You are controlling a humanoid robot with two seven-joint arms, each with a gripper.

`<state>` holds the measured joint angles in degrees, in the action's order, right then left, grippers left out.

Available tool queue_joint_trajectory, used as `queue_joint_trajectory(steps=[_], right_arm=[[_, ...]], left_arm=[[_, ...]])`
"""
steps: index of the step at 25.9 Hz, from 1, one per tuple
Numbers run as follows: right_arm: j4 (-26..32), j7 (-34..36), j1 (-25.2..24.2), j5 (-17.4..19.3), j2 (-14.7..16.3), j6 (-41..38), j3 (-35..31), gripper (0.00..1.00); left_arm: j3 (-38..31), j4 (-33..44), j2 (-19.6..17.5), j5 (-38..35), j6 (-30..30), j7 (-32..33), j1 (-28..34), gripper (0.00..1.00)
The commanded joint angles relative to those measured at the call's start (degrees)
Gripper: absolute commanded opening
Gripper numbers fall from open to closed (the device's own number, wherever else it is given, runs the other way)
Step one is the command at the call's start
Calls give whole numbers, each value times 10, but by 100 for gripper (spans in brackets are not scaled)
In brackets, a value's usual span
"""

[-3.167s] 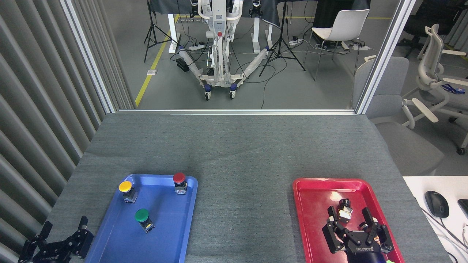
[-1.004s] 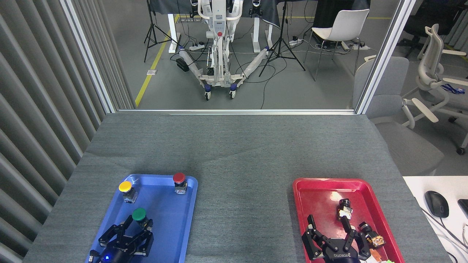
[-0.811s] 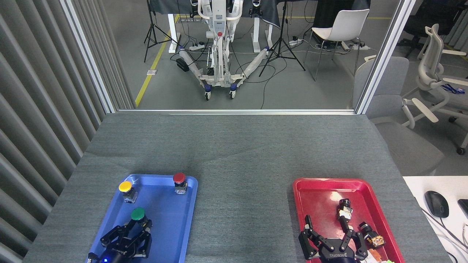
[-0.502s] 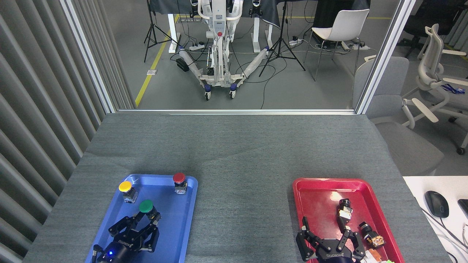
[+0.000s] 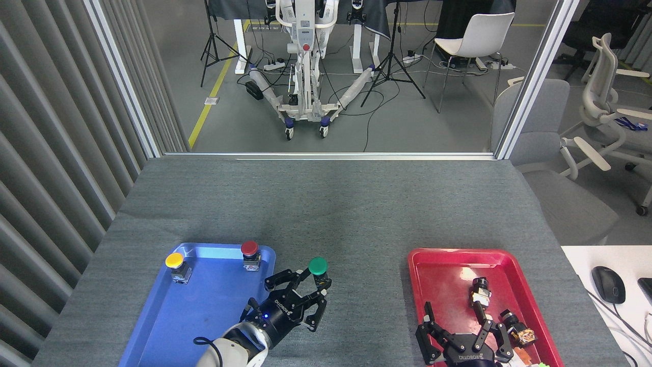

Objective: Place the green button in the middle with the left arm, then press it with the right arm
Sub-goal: 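Carry the green button to the table middle and release it, then withdraw the left hand and move the right hand above the button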

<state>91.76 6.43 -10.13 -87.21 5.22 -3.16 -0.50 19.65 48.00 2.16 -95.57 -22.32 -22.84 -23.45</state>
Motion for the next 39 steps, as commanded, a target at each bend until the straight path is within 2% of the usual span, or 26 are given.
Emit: queue_joint_trajectory(steps=[1,5,9,14,15,18,20,21,23,24,26,28,32,34,36,39], right_arm=[[-1,1,6,0,2,1,0,100],[-2,0,6,0,-1,-1,1,100],[-2,0,6,-1,-6,-3,1,100],[-8,0,6,-3,-11,-4,1,99],[-9,-1,8,-4,-13,-4,1,99],[-12,-1,15,-6,-16,-4,8,99],[-15,-2,20,-7,-21,-4,13,98],[-16,-3,20,-7,-21,-4,14,97],[-21,-4,23,-8,-24,-4,19,95],[-22,-4,23,-8,-28,-3,23,95],[-23,-4,24,-8,-29,-3,25,92],[-23,-5,24,-7,-30,-3,26,89],[-32,-5,31,-7,-31,-1,38,65],[-40,-5,42,-7,-35,-1,48,58],[-45,-5,54,-7,-39,-1,60,53],[-57,-7,73,-8,-43,-4,79,33]], left_arm=[[9,-57,39,-23,10,-10,-20,0],[15,-105,56,-23,4,-28,-27,0],[55,-110,56,-23,19,-30,-27,0],[60,-112,56,-25,22,-37,-27,0],[61,-113,56,-25,23,-37,-27,2],[70,-113,56,-25,40,-37,-27,19],[87,-113,56,-20,60,-35,-27,40],[93,-113,56,-16,63,-36,-27,64],[92,-110,55,-10,62,-37,-26,77],[92,-109,56,-8,63,-38,-25,87],[94,-106,56,-7,63,-38,-25,97],[94,-106,56,-7,62,-38,-25,99],[93,-70,53,-8,63,-38,-16,99],[88,-10,48,-7,69,-31,18,99],[70,60,25,2,84,-27,49,99],[26,142,1,18,120,-28,100,99]])
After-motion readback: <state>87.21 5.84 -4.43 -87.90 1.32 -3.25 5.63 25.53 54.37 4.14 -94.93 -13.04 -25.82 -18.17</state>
